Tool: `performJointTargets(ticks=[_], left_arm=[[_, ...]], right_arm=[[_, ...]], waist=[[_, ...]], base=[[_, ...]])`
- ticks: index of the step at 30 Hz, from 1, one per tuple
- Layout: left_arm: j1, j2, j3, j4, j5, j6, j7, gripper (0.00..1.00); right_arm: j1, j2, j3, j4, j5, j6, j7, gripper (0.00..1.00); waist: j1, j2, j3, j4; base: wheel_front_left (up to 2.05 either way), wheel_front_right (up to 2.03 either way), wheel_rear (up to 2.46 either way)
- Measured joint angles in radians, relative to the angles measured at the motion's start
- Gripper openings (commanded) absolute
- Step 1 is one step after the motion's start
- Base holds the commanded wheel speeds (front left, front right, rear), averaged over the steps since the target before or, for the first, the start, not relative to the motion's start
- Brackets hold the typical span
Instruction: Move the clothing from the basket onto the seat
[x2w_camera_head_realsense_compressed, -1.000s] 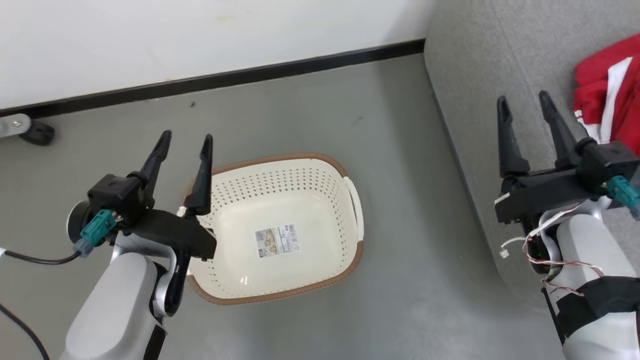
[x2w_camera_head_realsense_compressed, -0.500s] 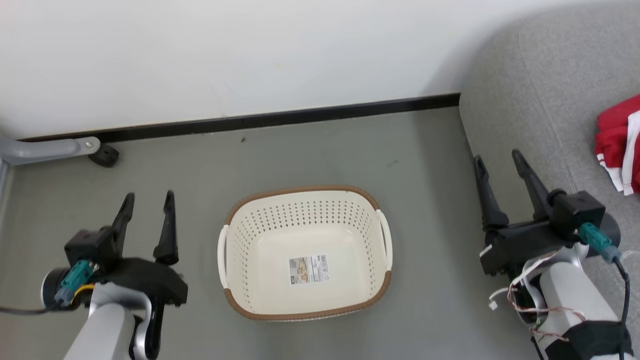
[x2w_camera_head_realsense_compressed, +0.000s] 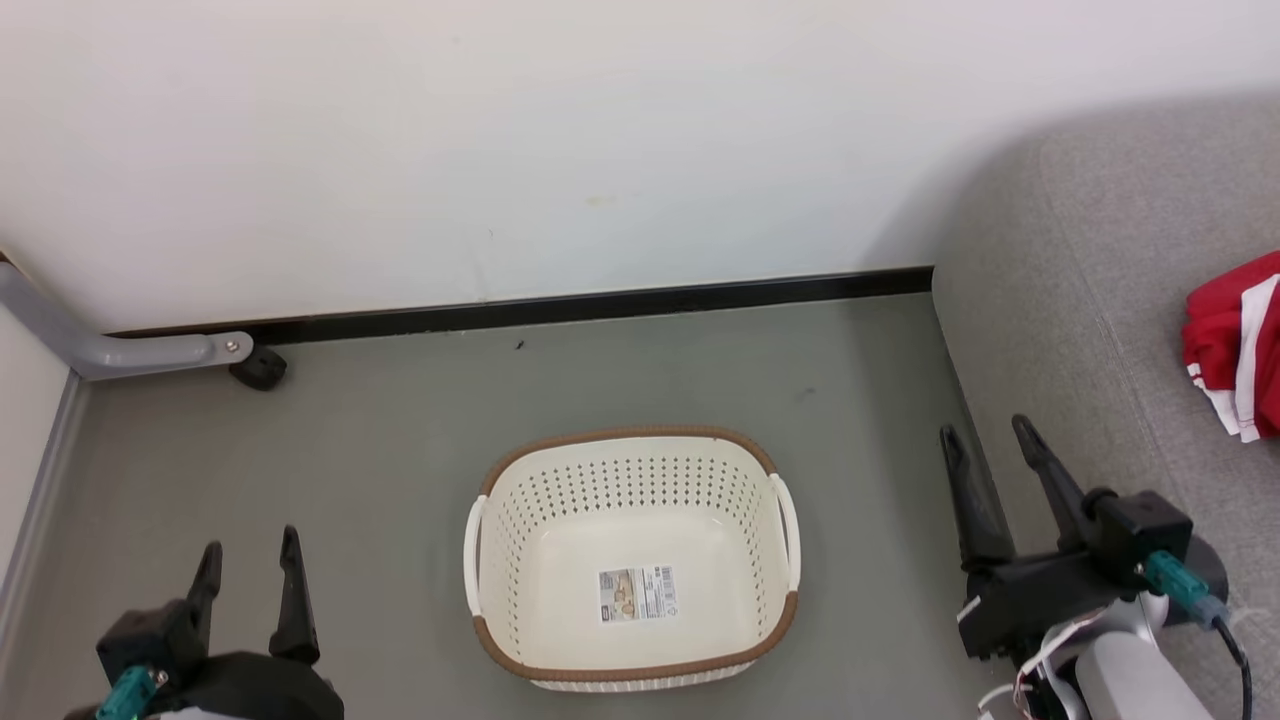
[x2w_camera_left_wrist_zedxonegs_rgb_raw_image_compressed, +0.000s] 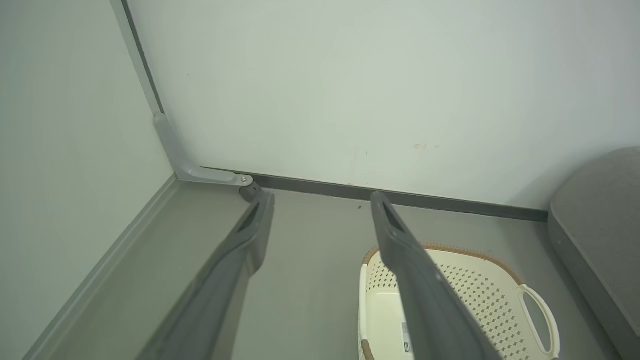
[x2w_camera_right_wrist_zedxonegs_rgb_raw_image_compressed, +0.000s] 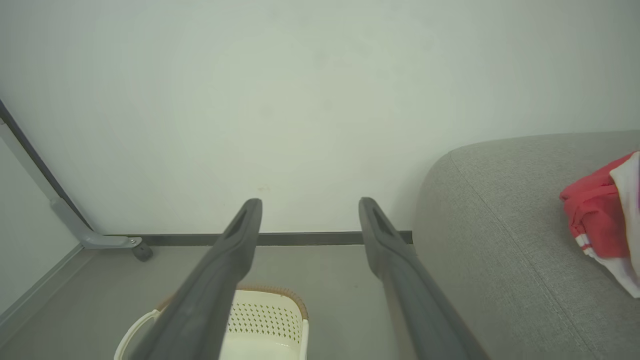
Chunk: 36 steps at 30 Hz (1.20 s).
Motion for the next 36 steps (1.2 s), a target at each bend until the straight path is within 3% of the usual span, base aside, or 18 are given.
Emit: performJointTargets(ticks=[17, 36], left_arm=[[0.163, -0.032, 0.064, -0.11, 0.039, 0.017, 0.0, 1.0], [0.246, -0.072, 0.112, -0.228, 0.102, 0.018, 0.0, 1.0]], right_arm=[[0.126, 0.013, 0.004, -0.054, 0.008, -0.036, 0.0, 1.0], [0.155, 0.016, 0.005, -0.061, 0.008, -0.069, 0.0, 1.0]], waist=[[0.0, 0.0001, -0.053, 0.009], [0.0, 0.0001, -0.073, 0.017]], base=[[0.0, 0.0, 0.0], [0.0, 0.0, 0.0]])
